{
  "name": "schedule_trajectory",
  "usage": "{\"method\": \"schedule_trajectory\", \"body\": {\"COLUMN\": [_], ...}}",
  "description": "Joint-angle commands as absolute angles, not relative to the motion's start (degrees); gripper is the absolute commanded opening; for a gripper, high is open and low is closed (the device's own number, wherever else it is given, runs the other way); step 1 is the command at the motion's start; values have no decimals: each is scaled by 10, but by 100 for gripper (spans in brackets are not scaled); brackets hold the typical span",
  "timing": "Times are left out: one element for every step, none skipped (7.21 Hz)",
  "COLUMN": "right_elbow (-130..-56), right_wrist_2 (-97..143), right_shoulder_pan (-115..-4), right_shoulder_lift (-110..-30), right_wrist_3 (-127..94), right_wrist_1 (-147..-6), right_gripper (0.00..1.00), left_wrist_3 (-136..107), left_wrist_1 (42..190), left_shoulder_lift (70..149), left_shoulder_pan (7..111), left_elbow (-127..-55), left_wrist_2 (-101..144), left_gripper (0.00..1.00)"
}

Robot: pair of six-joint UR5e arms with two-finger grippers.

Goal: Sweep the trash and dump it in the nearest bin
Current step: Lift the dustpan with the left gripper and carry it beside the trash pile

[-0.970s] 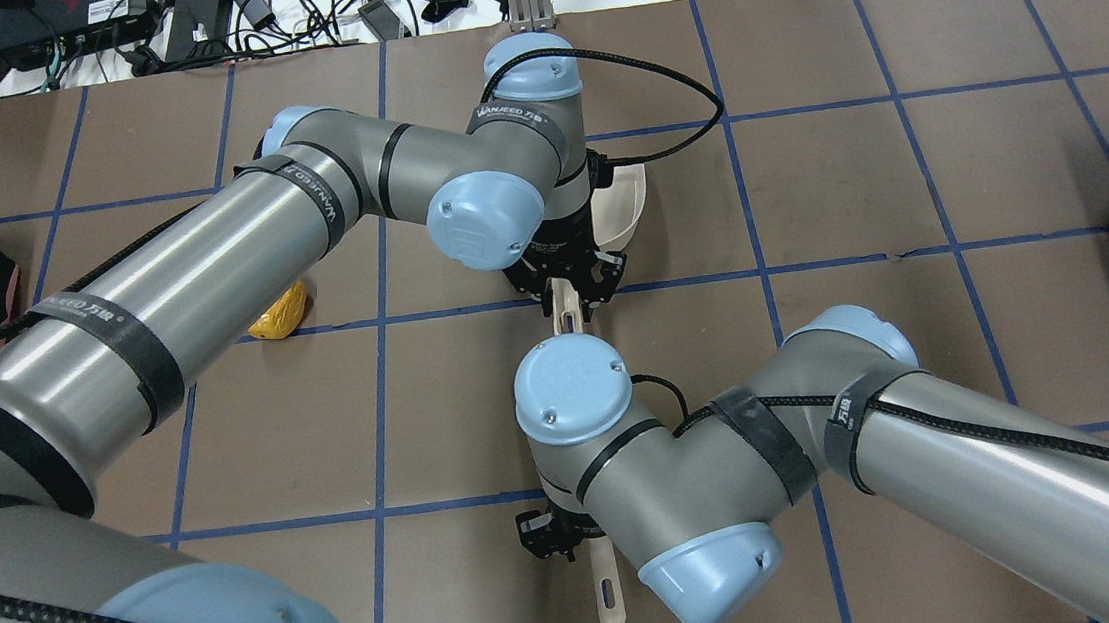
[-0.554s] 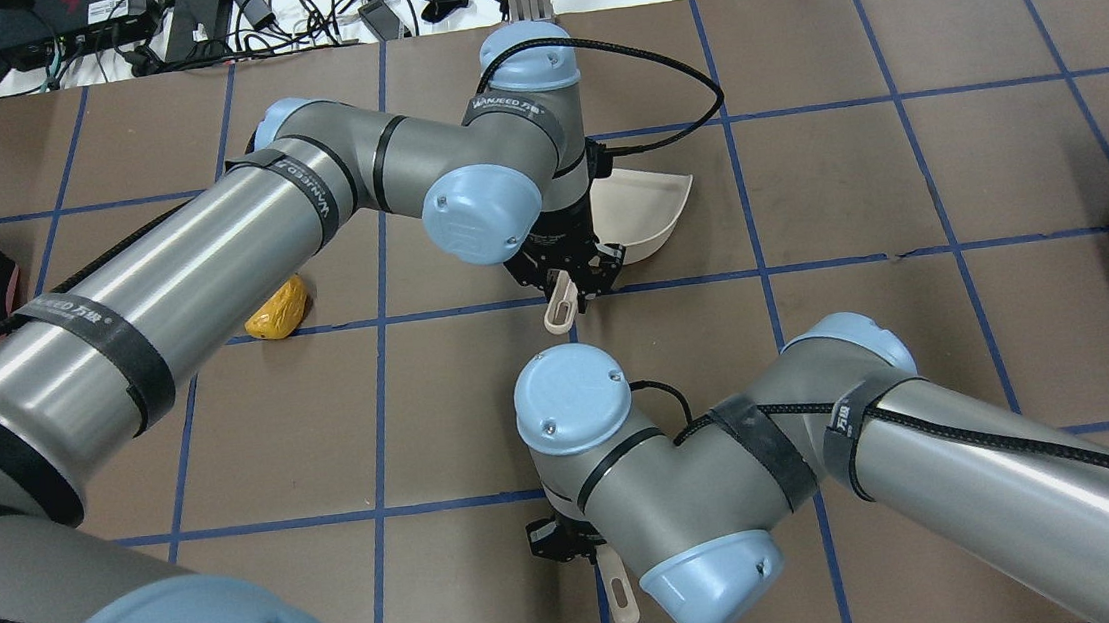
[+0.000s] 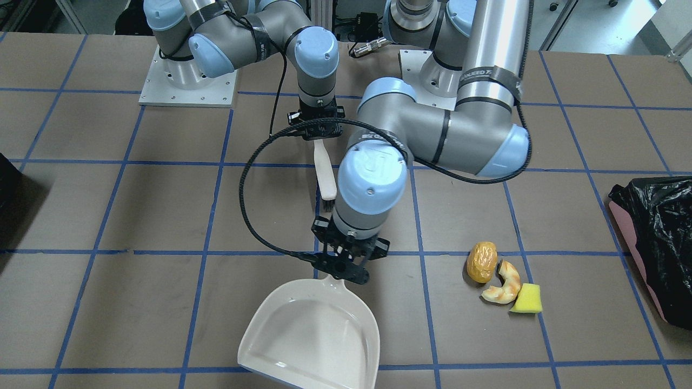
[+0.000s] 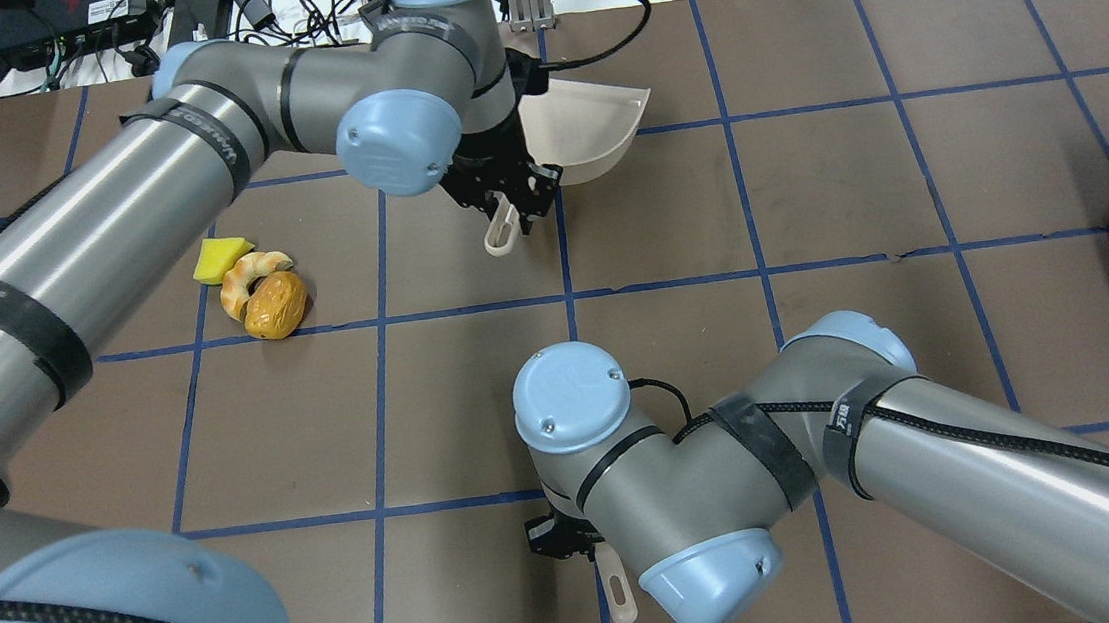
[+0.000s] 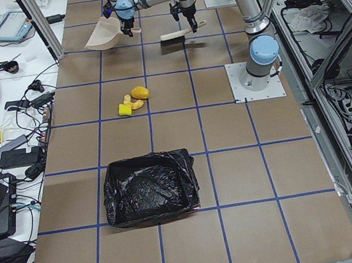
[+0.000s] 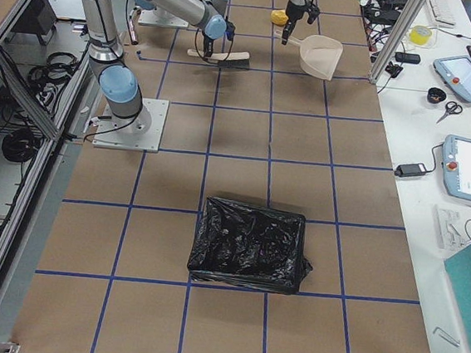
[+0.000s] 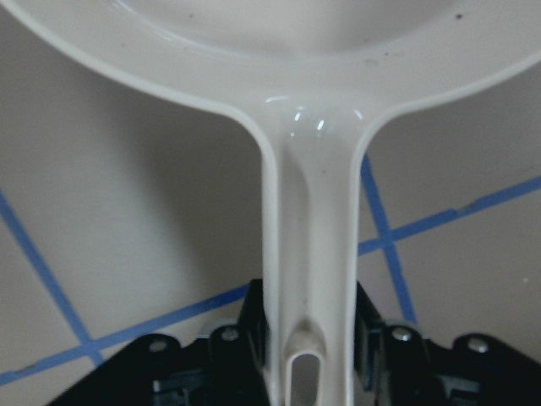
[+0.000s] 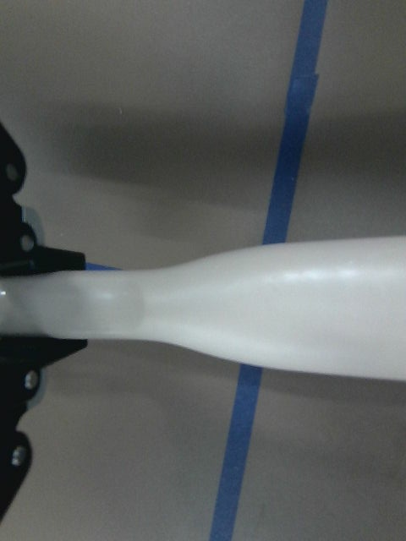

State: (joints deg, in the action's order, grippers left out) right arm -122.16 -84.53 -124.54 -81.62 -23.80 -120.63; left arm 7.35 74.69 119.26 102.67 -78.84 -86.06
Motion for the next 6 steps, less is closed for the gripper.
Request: {"method": "schedule_trajectory", "body": {"right_elbow": [-1213,-1198,-1179,-1154,-1122,-1085], "right_wrist_2": [-848,-870,-874,-874,-874,-874], "right_shoulder_pan": [-1245,-1241,-1237,-1231,-1222,-1212], "right_shoulder_lift": [-818,-817,-818,-816,-815,-815], "right_wrist_3": [-239,-250,-257,-258,-254,-249], "right_wrist_1": [-1203,-1193,-1167,-1152,-1124,-1094], "right_gripper": [0,0,0,0,0,0], "left_wrist_3": [215,294,355,433,525,633], "left_wrist_1": [785,814,833,834,832,826], "left_shoulder_lift": [1173,1163,1155,1147,1143,1143], "left_shoulder_pan": [916,863,819,778,733,692], "left_elbow": [-754,-742,-738,-740,-742,-745], "left_wrist_2": [-863,-864,-891,-914,-931,-945], "left_gripper": [0,0,0,0,0,0]}}
